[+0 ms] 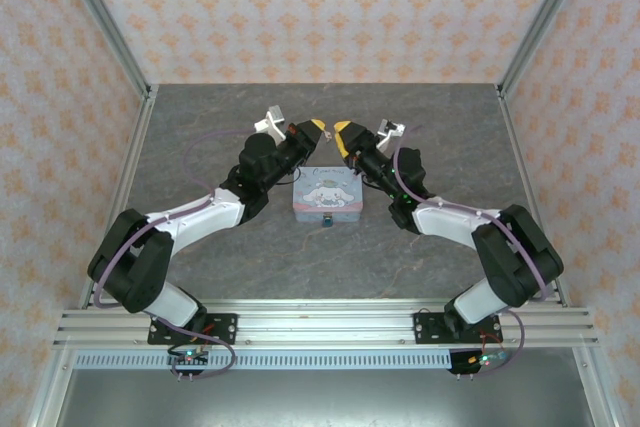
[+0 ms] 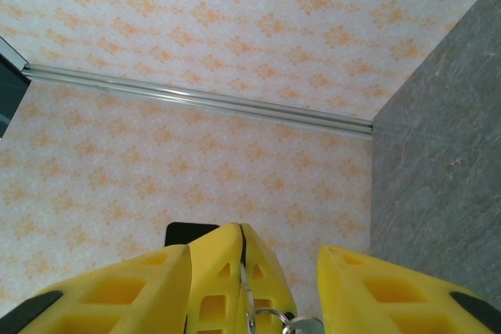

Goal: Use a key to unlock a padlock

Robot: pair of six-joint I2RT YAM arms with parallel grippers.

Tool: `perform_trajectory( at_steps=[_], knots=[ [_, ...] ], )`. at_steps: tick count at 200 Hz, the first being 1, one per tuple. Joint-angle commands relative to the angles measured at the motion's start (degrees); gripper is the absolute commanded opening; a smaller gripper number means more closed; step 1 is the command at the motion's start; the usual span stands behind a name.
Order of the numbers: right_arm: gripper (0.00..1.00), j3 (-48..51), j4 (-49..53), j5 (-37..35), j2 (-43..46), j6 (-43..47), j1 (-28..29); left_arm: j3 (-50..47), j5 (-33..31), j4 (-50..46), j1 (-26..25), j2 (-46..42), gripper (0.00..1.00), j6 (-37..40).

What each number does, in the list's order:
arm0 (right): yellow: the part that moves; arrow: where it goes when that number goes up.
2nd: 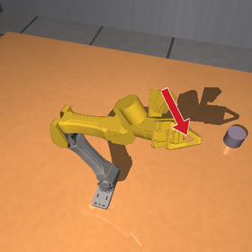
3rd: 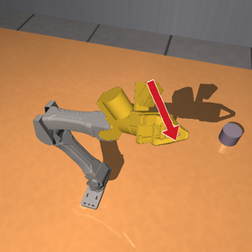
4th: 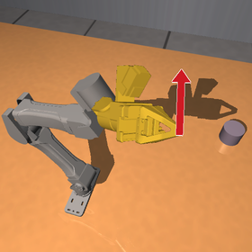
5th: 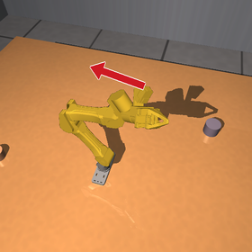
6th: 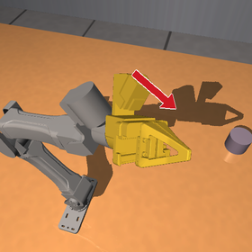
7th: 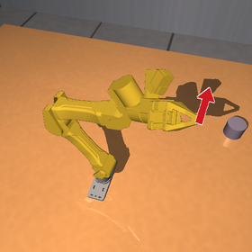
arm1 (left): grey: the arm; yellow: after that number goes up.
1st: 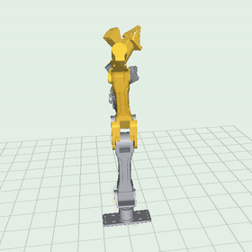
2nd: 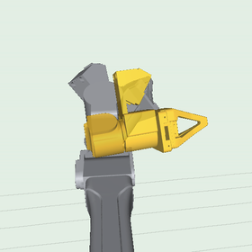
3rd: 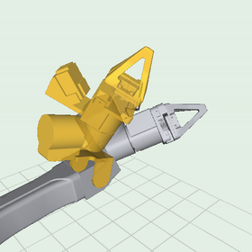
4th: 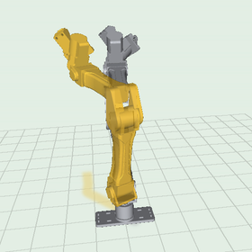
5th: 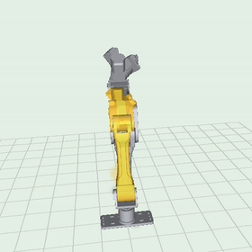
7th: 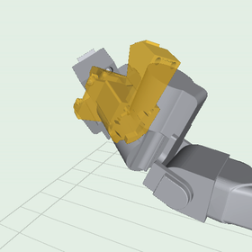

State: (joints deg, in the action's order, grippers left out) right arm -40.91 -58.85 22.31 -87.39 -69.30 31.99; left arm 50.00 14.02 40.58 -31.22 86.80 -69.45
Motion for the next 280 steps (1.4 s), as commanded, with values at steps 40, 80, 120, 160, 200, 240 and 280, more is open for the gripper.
perform_trajectory(
  at_steps=[40, 80, 120, 160, 200, 240, 280],
  knots=[
    [0.43, -2.2, -4.0, 0.6, -1.8, -1.3, 0.8, 0.3, -1.6, 2.2, -0.9, 1.0, 0.00, -0.1],
    [0.39, -2.3, -4.0, 0.9, -2.3, -1.9, 1.0, 0.5, -1.7, 2.0, -1.0, 1.1, 0.00, 0.0],
    [0.38, -1.6, -4.2, 0.8, -2.5, -1.9, 1.4, 0.7, -2.2, 1.9, -1.2, 1.2, 0.00, 0.0],
    [0.38, -1.4, -4.5, 0.6, -2.6, -1.9, 2.1, 0.5, -2.5, 1.9, -1.2, 1.2, 0.00, -0.1],
    [0.36, -1.4, -4.8, 0.4, -3.0, -1.9, 2.6, 0.4, -2.7, 1.7, -1.2, 1.1, 0.00, -0.1],
    [0.32, -0.9, -4.9, -0.1, -3.0, -1.9, 2.7, 0.2, -3.0, 1.4, -1.2, 0.7, 0.00, 0.0],
    [0.27, 0.0, -4.9, -1.0, -2.5, -1.7, 2.7, 0.1, -3.1, 1.2, -1.2, 0.4, 0.00, 0.1]
  ],
)
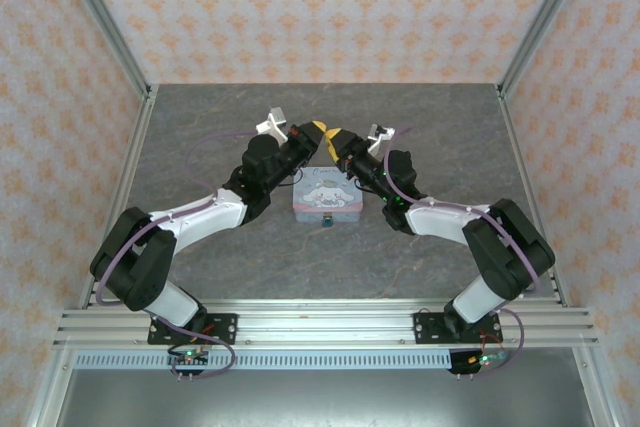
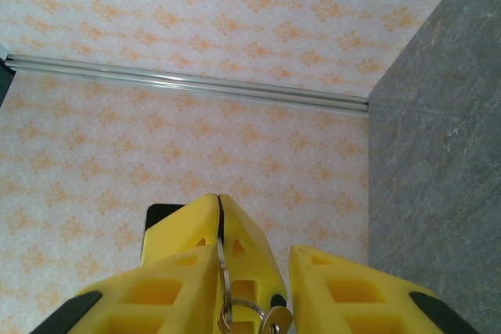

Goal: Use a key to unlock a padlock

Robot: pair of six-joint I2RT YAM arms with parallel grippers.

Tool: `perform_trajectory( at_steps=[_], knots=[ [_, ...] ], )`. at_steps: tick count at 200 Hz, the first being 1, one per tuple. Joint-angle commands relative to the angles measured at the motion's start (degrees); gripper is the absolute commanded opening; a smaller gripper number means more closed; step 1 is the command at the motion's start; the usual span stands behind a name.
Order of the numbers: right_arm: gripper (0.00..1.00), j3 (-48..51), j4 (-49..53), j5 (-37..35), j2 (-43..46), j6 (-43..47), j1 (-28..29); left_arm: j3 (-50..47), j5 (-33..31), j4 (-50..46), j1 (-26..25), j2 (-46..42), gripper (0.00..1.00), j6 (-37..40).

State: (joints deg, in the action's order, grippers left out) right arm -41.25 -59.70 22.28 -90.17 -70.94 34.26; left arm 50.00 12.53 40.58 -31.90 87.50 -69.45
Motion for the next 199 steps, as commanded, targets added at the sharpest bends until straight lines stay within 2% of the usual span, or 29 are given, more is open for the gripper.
perform_trajectory(
  at_steps=[1, 71, 107, 123, 147, 199],
  knots=[
    [0.27, 0.4, -4.1, -1.0, 0.3, -0.1, 0.4, 0.0, -1.7, 1.2, -0.6, -0.3, 0.00, 0.1],
    [0.18, 1.2, -4.1, -2.2, 0.6, 0.1, 0.4, -1.3, -2.4, 0.9, -0.6, -1.5, 0.00, 0.3],
    [0.10, 1.2, -4.0, -2.4, 0.5, 0.1, 0.4, -1.6, -2.5, 0.8, -0.5, -1.9, 0.00, 0.2],
    [0.11, 1.1, -4.0, -2.1, 0.3, 0.0, 0.4, -1.7, -2.5, 0.9, -0.6, -1.9, 0.00, 0.1],
    [0.17, 0.2, -4.2, -0.7, -0.1, 0.0, 0.4, -1.6, -2.7, 1.0, -0.5, -1.7, 0.00, 0.0],
    [0.19, -0.7, -4.7, 0.7, -1.0, -0.6, 0.4, -1.5, -2.9, 1.1, -0.6, -1.5, 0.00, -0.2]
  ],
)
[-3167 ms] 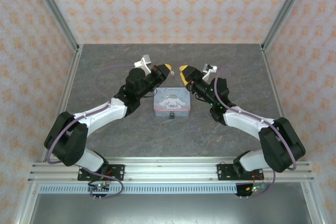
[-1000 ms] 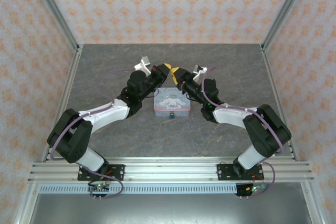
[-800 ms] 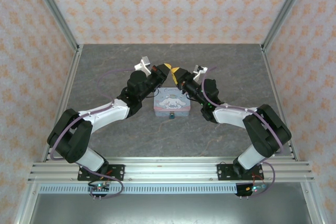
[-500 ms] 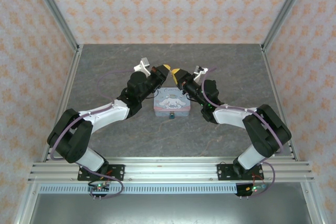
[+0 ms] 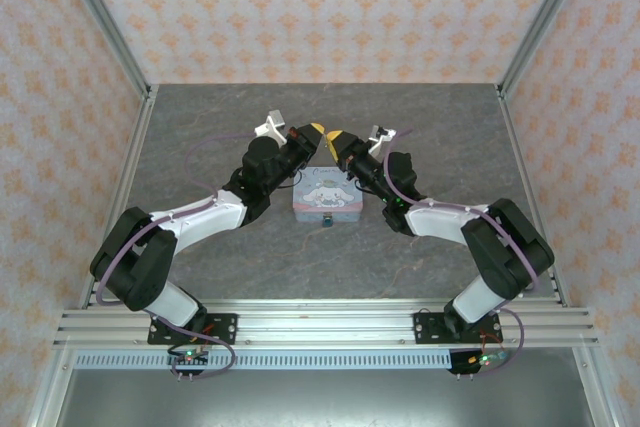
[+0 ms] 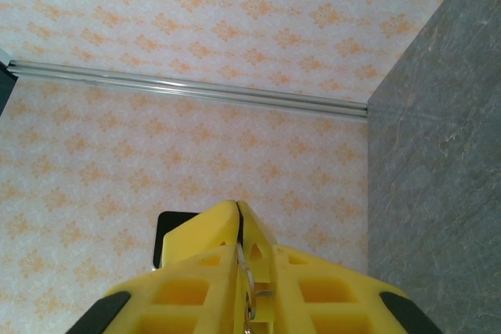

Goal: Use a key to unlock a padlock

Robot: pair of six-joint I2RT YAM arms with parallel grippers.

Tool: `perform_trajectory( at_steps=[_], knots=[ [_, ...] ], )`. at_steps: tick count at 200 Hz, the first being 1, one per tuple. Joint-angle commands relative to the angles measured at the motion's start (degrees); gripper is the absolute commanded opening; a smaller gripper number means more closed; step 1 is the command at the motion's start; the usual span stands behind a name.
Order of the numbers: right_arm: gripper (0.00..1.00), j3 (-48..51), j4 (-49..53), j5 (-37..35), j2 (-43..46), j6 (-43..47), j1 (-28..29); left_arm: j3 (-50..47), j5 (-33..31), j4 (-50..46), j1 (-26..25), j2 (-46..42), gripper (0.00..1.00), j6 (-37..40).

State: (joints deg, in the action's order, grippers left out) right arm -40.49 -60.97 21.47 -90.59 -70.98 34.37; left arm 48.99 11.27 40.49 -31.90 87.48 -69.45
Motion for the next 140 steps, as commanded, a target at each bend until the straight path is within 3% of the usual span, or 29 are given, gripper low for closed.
perform_trajectory(
  at_steps=[1, 140],
  knots=[
    [0.19, -1.5, -3.5, 1.5, -0.6, -0.5, 0.3, -0.5, -1.6, 1.2, -0.6, -1.5, 0.00, -0.2],
    [0.18, -2.6, -3.9, 1.3, -1.4, -1.3, 0.4, -1.2, -2.0, 1.4, -0.8, -1.5, 0.00, -0.3]
  ],
)
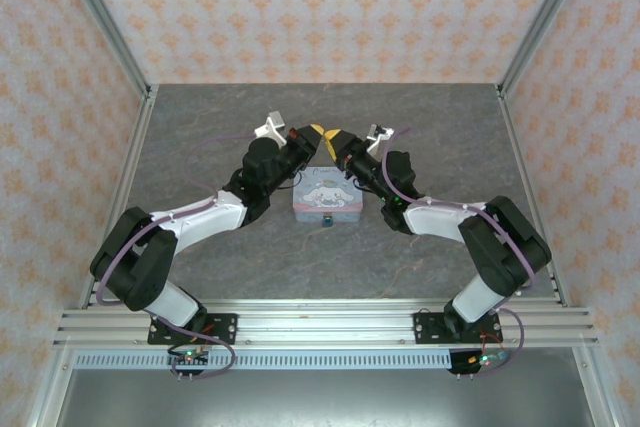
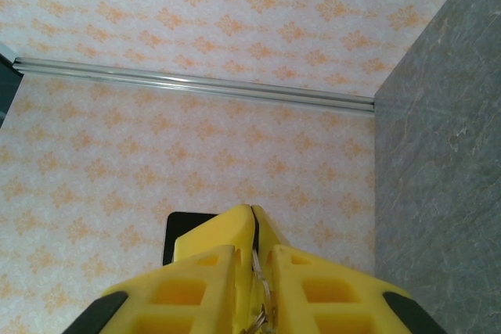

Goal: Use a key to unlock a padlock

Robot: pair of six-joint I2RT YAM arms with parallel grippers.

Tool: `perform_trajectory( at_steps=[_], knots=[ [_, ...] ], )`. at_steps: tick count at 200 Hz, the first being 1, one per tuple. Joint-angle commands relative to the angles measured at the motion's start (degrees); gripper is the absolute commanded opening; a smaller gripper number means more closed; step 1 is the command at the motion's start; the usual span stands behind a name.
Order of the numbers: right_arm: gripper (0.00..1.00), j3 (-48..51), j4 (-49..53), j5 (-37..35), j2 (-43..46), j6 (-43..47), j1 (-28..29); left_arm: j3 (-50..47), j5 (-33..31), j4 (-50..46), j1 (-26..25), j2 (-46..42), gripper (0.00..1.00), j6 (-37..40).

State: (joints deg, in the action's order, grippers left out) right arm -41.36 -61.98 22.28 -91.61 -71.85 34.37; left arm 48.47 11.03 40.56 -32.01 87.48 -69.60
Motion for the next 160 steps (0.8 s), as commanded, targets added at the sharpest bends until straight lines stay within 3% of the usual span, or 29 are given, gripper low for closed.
perform_trajectory(
  at_steps=[1, 160],
  knots=[
    [0.18, -1.7, -2.9, 0.4, -0.4, -0.4, 0.4, -0.6, -1.8, 1.4, -0.7, -1.5, 0.00, -0.2],
    [0.21, 0.2, -3.1, 0.3, -1.0, -0.8, 0.5, -0.4, -2.2, 1.1, -0.8, -1.7, 0.00, -0.3]
  ],
)
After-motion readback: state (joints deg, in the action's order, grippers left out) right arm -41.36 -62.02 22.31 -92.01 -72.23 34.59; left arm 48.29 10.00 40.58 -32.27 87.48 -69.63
